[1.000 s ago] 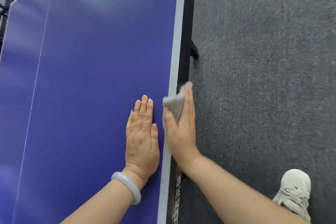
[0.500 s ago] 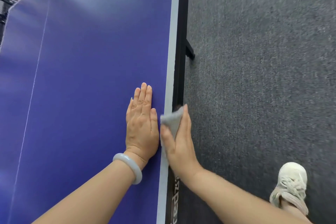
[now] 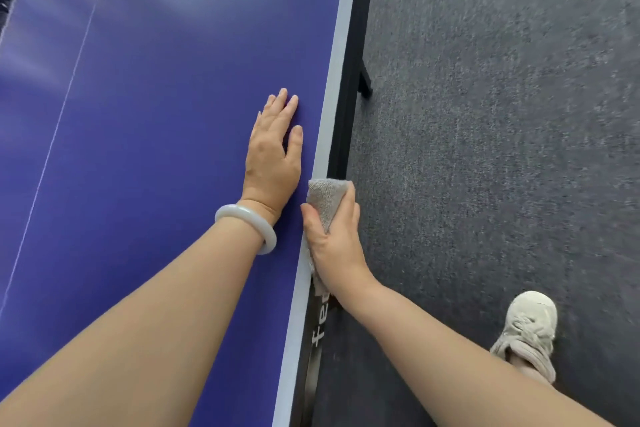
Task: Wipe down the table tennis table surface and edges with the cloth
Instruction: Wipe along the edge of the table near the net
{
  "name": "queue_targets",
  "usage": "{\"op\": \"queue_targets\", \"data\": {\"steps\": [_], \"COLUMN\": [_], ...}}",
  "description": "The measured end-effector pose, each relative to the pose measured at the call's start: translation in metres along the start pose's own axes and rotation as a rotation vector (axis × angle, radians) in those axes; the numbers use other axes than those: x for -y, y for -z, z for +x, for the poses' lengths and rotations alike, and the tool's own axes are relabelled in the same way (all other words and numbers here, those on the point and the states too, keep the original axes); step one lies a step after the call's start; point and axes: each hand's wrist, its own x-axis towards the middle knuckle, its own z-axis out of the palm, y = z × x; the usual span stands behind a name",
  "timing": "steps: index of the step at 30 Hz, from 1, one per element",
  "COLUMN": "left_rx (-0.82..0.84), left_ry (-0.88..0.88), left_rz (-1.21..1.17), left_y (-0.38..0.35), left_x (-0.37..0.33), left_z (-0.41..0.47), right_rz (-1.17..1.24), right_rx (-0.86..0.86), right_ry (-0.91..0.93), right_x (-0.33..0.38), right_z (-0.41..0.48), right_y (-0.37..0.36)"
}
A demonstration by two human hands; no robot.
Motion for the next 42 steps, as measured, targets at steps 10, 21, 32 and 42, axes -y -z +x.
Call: {"op": "queue_targets", "data": {"steps": [10, 21, 32, 42], "left_rx": [0.153, 0.098, 0.071, 0.019], "left_ry": [0.03, 0.003, -0.012, -0.023], "left_rz": [0.143, 0.254, 0.227, 0.162], "left_y": [0.049, 0.021, 0.023, 0.022], "left_x": [0.021, 0.032, 0.031, 0.033], "left_z": [-0.206, -0.255, -0.256, -0.257], "right_rz": [0.001, -0.006, 0.101, 0.181], "right_rx": [-0.016, -0.213, -0.108, -0.078], "right_ry": [0.036, 0.162, 0.133, 0.112], "right_x": [-0.001, -0.054, -0.032, -0.088], "right_z": [0.002, -0.141, -0.096, -0.191], "right_y": [0.0, -0.055, -0.031, -0.058]}}
